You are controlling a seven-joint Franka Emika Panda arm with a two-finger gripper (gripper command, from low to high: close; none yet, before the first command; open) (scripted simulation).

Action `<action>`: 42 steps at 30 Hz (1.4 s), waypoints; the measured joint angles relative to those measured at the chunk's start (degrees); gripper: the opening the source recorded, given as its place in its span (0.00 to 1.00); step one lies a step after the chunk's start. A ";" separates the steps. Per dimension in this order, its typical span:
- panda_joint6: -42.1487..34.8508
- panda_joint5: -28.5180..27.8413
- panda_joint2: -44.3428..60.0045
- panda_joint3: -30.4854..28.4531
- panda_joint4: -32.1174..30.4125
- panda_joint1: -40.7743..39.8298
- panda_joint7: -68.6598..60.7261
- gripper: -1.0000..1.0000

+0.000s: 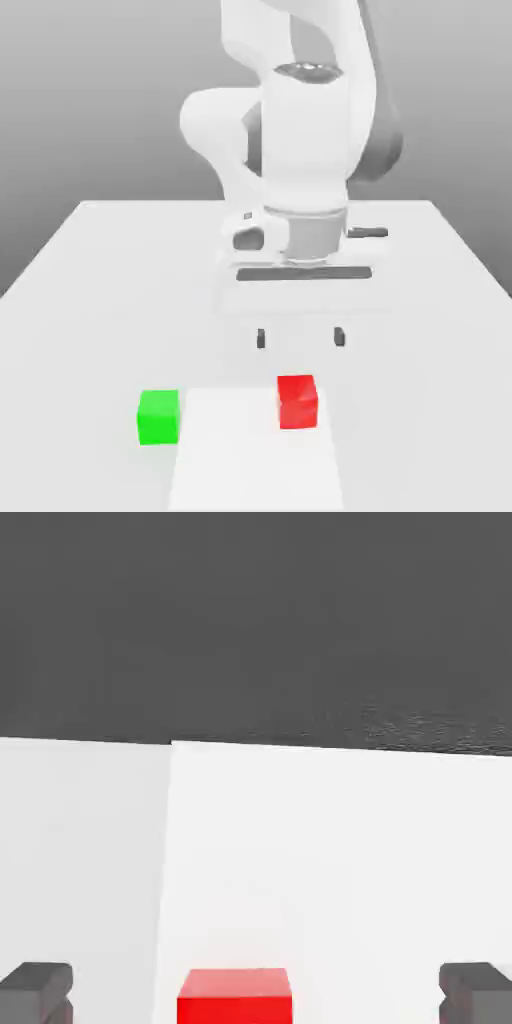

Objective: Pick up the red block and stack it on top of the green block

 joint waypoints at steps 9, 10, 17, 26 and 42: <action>12.18 -4.56 14.57 -3.45 0.99 2.46 3.45 0.00; 12.19 -4.59 14.57 -3.45 0.99 2.46 3.48 0.00; 8.34 -2.76 10.04 -2.27 0.34 1.76 2.19 0.00; -3.06 -0.56 -0.68 -5.93 1.00 -5.77 9.96 0.00; 2.88 1.34 9.23 -10.94 4.98 -16.93 24.55 1.00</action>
